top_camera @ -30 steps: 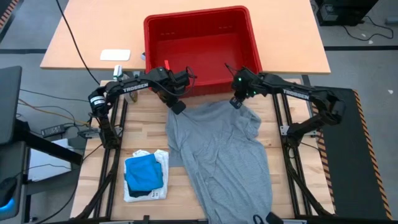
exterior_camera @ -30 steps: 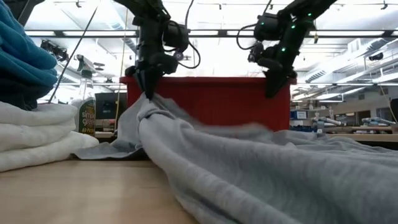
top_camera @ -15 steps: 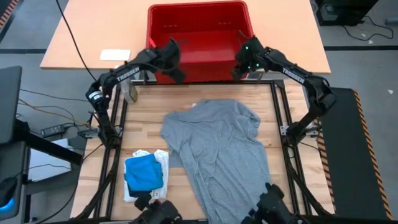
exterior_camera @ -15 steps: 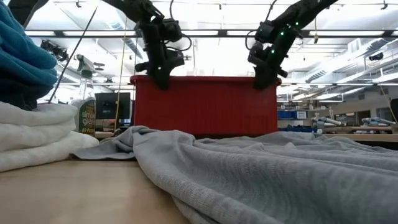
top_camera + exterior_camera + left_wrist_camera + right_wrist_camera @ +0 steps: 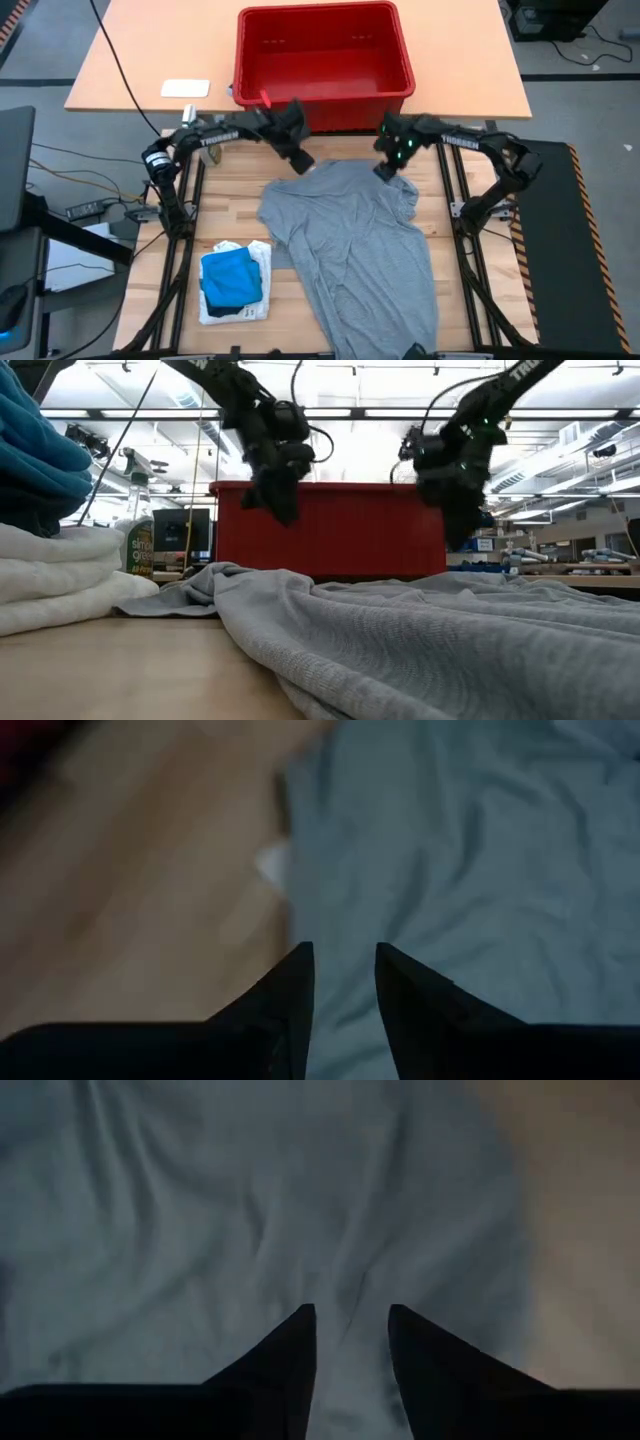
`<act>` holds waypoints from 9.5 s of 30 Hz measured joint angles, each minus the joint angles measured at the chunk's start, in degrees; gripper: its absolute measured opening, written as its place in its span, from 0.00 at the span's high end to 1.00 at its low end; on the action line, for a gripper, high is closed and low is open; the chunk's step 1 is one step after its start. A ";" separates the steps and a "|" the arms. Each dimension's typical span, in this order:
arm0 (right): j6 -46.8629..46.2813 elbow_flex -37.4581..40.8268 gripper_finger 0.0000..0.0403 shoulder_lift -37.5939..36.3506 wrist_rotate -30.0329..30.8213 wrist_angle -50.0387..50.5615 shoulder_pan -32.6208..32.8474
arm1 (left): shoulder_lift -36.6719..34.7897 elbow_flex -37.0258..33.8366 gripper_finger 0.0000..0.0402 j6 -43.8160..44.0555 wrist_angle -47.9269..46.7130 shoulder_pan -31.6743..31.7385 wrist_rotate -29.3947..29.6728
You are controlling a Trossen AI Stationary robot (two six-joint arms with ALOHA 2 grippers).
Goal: Fold laundry
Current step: Fold the grey shirt on the table
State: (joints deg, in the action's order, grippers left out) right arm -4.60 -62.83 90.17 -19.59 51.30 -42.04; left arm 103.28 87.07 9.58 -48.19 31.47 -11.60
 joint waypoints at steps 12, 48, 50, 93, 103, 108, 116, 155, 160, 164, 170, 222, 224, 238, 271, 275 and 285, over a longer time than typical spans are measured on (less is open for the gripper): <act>-5.53 16.51 0.75 0.01 17.46 -12.26 2.27 | 0.00 -16.01 0.72 7.48 20.35 -6.41 0.34; -23.68 31.16 0.81 -22.18 11.33 -25.99 28.57 | -10.13 -13.16 0.72 32.17 19.01 -23.98 12.51; -22.13 33.20 0.81 -21.92 6.73 -32.18 29.55 | -10.21 -13.64 0.72 34.61 17.68 -26.95 13.95; -90.49 5.41 0.99 8.37 25.81 -33.26 65.01 | -13.05 -25.60 0.53 -34.55 10.22 -21.83 -9.28; -98.82 0.24 0.99 13.93 24.88 -31.32 69.82 | -12.21 -31.90 0.53 -45.58 19.84 -26.37 -5.96; -102.76 0.24 0.99 13.55 23.25 -23.98 71.86 | -12.04 -36.85 0.53 -42.05 26.54 -25.17 -2.52; -102.92 1.79 0.99 13.96 16.57 -9.29 75.19 | -10.68 -42.81 0.62 -41.90 30.83 -22.15 -2.41; -74.59 23.73 0.99 -15.49 37.84 -12.68 47.15 | -9.81 -12.42 0.96 -10.28 30.68 -13.49 -7.26; -60.38 24.13 0.99 -12.64 31.27 -21.39 33.94 | -6.74 -12.63 0.96 1.33 33.00 -12.68 -7.28; -52.31 24.09 0.99 -9.19 26.78 -27.00 28.25 | -6.05 -12.61 0.96 4.63 30.86 -13.17 -7.30; -42.33 24.03 0.99 -3.05 21.81 -28.73 24.42 | -6.05 -12.61 0.96 7.33 29.26 -14.52 -6.84; -37.90 22.97 0.94 -3.05 7.23 -27.42 31.21 | -10.39 -13.06 0.33 1.32 -6.47 5.47 6.45; -37.90 22.97 0.94 -3.06 6.32 -27.40 31.21 | -11.49 -15.65 0.33 1.71 -5.77 5.87 6.45; -38.16 22.97 0.94 -3.08 3.14 -27.66 30.01 | -27.62 -36.47 0.33 31.56 3.29 -4.59 1.02; -40.34 22.97 0.92 -7.14 -1.89 -21.81 36.49 | -16.51 -48.96 0.33 82.95 45.58 -37.10 13.90; -42.58 22.97 0.92 -10.93 -0.93 -20.67 38.54 | -13.98 -48.90 0.33 85.82 49.42 -38.40 13.93; -47.85 22.97 0.92 -21.65 3.91 -10.96 41.17 | -10.45 -48.63 0.33 87.55 51.49 -38.47 16.90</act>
State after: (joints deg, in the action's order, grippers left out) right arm -52.45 -39.86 68.53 -15.69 40.34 -0.87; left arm 92.84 38.44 97.12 3.30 -7.00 5.30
